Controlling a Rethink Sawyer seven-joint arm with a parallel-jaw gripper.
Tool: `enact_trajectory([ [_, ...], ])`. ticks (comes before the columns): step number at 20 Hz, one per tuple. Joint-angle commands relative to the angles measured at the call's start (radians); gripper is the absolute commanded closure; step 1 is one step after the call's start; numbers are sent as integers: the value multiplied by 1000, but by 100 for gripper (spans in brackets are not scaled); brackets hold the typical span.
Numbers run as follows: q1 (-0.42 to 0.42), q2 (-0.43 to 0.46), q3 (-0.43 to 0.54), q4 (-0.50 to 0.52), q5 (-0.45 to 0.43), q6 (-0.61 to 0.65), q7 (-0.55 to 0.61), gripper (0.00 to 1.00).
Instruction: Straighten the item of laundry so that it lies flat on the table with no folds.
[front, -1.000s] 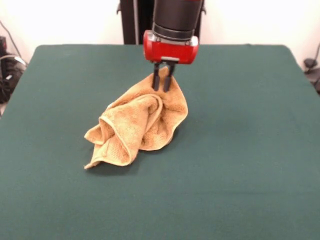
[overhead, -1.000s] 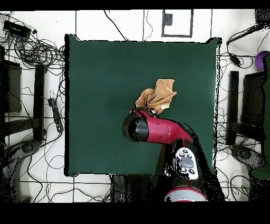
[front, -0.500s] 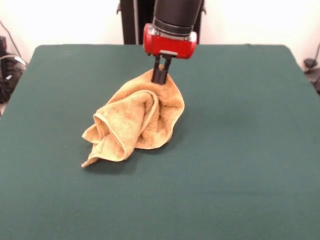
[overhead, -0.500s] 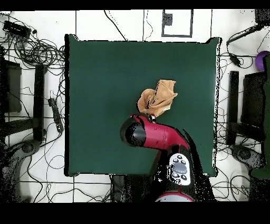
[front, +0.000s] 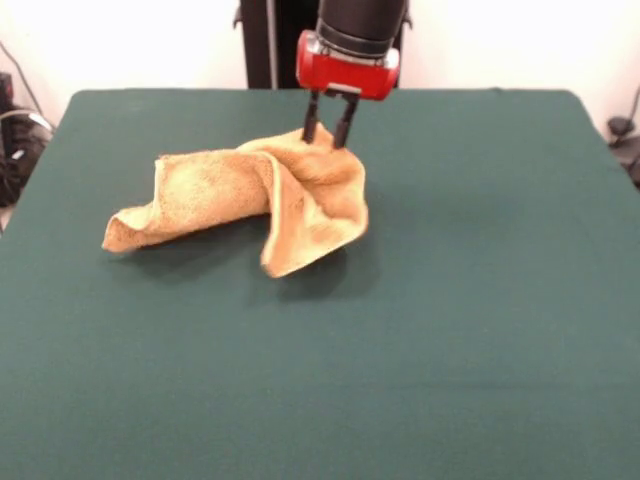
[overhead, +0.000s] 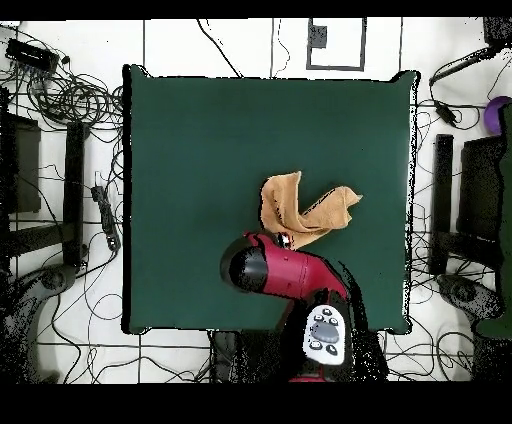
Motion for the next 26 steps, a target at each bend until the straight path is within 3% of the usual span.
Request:
enact_trajectory([
  [1, 4, 4, 62, 98, 80, -66, 293, 0],
  [12, -30, 35, 110, 134, 103, -129, 287, 0],
  [20, 3, -15, 90, 114, 127, -11, 251, 0],
  [26, -23, 34, 142, 131, 137, -116, 274, 0],
])
